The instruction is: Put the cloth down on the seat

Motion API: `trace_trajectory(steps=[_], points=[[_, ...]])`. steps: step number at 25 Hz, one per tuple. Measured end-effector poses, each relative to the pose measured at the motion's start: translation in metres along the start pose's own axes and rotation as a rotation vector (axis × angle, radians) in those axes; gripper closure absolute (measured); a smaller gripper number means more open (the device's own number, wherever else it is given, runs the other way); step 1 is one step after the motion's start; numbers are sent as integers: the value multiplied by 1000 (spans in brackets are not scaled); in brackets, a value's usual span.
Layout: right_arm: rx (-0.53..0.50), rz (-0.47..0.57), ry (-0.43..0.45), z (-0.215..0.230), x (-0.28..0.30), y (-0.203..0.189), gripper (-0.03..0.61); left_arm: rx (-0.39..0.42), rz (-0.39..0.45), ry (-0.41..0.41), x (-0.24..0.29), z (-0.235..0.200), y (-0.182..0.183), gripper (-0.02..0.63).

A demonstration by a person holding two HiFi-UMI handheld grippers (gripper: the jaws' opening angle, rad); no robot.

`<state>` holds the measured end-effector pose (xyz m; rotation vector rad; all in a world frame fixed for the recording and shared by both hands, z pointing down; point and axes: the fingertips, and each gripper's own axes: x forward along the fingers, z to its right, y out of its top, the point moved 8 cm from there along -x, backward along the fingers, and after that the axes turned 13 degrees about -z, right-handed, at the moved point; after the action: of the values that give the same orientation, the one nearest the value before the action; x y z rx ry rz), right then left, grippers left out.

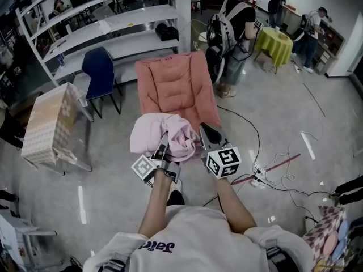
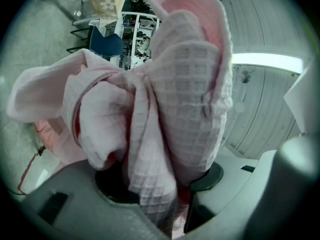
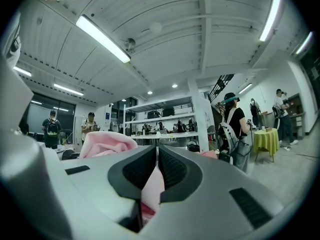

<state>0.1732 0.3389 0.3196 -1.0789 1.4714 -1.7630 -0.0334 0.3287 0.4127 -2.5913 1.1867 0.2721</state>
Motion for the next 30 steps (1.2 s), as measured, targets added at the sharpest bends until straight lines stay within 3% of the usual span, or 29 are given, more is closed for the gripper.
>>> trace_trajectory(steps=[14,18,24,30], points=[[-13,-11,-12,33,202,50,551,29,-75,0,93,-47,183,365],[-23,-71,4,35,229,41,551,64,-82,20,96,-68,208,365],[29,-160,41,63,286,21,551,-25,-94,109,110,-119,226,365],[40,-192,96,88,354,14,551,3,-155,211,139,-166,256,364]])
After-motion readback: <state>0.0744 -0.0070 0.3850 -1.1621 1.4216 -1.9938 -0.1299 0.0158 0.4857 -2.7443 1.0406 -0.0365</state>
